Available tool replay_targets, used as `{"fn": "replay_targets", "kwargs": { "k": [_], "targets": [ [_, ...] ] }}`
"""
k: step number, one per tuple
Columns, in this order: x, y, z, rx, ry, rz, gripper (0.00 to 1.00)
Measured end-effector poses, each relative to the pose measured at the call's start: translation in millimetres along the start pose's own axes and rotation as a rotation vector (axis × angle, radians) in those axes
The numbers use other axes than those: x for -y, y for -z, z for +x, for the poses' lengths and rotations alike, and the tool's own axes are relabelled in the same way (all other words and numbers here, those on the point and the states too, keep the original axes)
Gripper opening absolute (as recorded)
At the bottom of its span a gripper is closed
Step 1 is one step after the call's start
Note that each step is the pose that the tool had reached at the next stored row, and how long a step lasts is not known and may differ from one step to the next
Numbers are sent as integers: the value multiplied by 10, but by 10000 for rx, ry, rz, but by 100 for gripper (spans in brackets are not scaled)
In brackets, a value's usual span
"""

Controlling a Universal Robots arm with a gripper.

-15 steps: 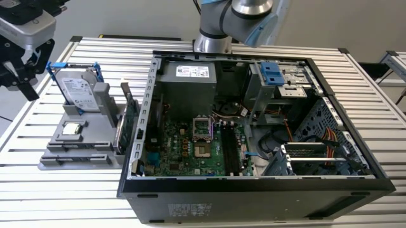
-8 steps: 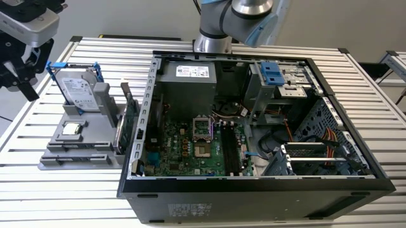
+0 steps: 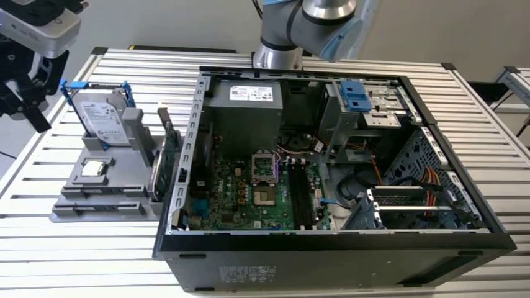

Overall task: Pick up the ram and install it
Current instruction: 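Pick up the ram and move it above insertion slot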

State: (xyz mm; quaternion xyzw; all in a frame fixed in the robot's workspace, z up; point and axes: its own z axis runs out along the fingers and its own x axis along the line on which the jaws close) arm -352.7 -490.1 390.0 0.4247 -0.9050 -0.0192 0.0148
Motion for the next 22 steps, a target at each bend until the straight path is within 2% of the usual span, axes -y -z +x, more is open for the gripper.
{"fn": "replay_targets", "kwargs": {
  "k": [17,22],
  "targets": [
    [0,0,0,-99,1709,32,0],
    [0,0,0,-132,2369,41,0]
  ]
}}
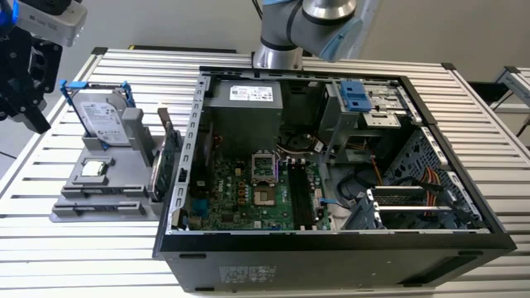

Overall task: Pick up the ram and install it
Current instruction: 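Pick up the ram and move it above insertion slot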

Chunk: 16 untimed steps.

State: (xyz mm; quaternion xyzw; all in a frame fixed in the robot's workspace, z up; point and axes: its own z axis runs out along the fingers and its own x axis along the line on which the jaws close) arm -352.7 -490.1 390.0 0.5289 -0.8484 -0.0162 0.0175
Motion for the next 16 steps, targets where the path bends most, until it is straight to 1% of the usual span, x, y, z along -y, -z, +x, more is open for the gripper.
{"fn": "replay_targets", "kwargs": {
  "k": [16],
  "targets": [
    [0,0,0,-111,2426,31,0]
  ]
}}
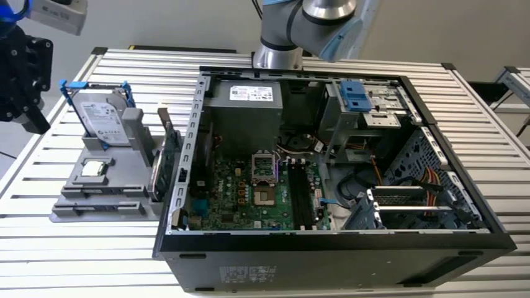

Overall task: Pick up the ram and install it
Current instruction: 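Pick up the ram and move it above insertion slot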

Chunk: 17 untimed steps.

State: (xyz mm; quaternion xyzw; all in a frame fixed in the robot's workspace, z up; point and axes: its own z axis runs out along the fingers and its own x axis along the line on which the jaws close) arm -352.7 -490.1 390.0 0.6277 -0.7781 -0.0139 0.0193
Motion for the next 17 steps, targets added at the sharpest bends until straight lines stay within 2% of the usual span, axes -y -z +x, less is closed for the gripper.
{"fn": "replay_targets", "kwargs": {
  "k": [17],
  "targets": [
    [0,0,0,-115,2503,32,0]
  ]
}}
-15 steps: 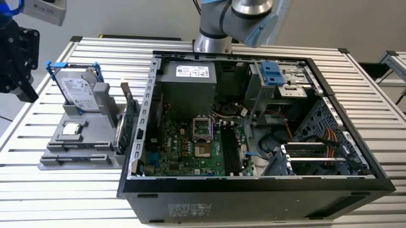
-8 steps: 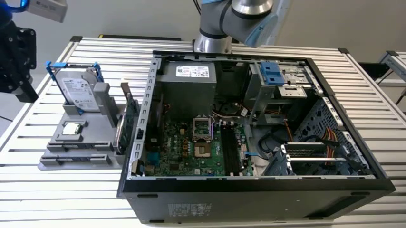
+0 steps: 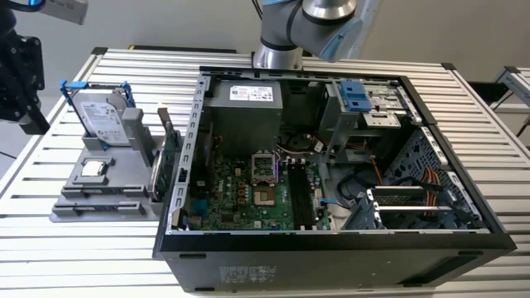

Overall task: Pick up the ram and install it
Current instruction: 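Pick up the ram and move it above insertion slot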

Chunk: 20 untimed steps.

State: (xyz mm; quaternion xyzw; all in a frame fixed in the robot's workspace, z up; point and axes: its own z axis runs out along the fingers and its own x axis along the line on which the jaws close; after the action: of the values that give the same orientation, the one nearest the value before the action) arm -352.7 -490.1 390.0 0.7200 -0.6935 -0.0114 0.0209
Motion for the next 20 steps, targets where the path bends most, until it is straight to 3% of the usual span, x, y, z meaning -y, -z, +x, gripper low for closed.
{"fn": "replay_targets", "kwargs": {
  "k": [10,20],
  "targets": [
    [0,0,0,-52,1134,14,0],
    [0,0,0,-63,1368,17,0]
  ]
}}
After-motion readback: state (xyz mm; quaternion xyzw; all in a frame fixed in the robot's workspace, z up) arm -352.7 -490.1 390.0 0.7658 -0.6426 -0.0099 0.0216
